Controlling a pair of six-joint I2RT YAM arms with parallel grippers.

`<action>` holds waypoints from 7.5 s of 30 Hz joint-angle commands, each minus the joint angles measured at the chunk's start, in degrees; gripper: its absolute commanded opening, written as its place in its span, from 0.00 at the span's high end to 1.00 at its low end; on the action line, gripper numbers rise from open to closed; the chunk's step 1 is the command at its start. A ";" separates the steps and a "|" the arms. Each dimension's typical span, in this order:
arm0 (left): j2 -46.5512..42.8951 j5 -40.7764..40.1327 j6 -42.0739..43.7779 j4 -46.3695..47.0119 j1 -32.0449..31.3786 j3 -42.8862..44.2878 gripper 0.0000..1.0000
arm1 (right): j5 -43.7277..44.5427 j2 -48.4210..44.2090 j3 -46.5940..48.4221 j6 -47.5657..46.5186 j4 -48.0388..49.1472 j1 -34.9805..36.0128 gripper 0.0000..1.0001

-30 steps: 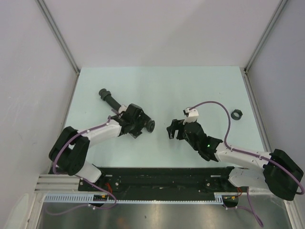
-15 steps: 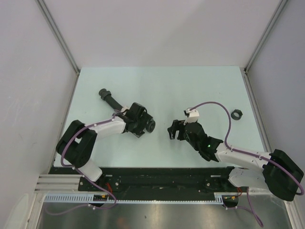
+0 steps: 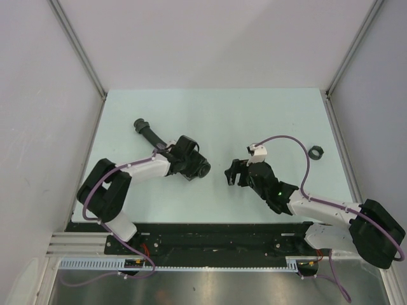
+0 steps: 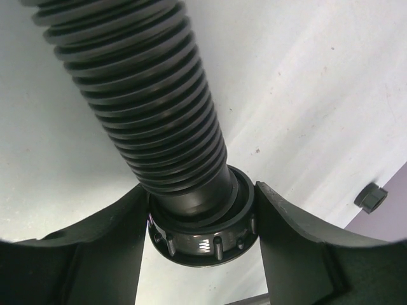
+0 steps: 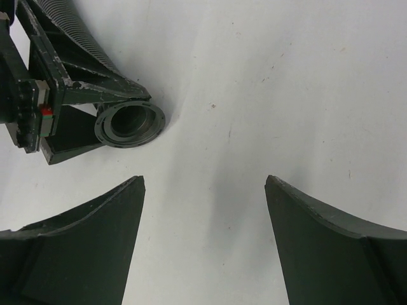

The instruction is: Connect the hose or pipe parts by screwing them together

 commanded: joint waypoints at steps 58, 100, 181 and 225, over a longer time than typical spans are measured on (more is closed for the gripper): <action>-29.19 2.46 57.88 5.98 -1.63 -2.99 0.01 | -41.79 32.53 6.40 15.37 52.71 -12.51 1.00; -27.00 32.88 142.15 24.72 -3.65 -13.01 0.17 | -70.11 30.59 11.67 12.03 39.17 -19.81 1.00; -25.33 45.02 121.49 22.00 2.16 -11.43 0.99 | -55.28 13.81 11.76 11.07 15.45 -22.97 0.55; -26.21 35.17 122.81 25.51 -6.73 -12.66 1.00 | -6.21 38.85 42.70 -16.71 -31.85 -62.70 0.11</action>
